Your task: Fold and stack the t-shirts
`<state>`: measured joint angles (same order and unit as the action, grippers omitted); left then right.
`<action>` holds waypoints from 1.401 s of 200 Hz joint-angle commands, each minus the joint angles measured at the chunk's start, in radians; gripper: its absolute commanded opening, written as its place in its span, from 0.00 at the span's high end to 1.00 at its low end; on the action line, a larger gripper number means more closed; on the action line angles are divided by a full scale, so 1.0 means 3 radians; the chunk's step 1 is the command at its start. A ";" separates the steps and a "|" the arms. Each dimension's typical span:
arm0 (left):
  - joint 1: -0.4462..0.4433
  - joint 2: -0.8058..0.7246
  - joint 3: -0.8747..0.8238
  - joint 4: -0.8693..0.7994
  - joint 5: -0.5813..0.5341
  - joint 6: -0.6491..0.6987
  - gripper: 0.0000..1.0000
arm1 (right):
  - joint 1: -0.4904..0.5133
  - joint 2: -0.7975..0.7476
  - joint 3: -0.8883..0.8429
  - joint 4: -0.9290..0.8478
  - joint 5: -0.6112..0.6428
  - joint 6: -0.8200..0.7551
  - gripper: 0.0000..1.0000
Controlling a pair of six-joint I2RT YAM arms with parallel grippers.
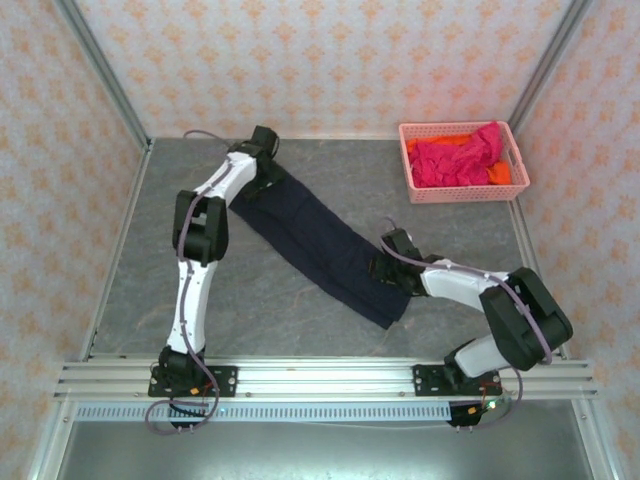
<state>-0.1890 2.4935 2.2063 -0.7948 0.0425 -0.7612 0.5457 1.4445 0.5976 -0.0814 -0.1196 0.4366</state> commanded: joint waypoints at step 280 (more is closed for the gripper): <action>-0.0048 -0.2861 -0.3488 0.0854 -0.0020 -0.0010 0.10 | 0.0052 0.2870 0.4345 -0.0811 -0.0492 -0.0621 0.62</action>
<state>-0.2153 1.6897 1.1950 -0.5999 0.0742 -0.7441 0.5449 2.1994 1.7424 -0.3367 -0.2485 0.2527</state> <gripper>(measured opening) 0.906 0.402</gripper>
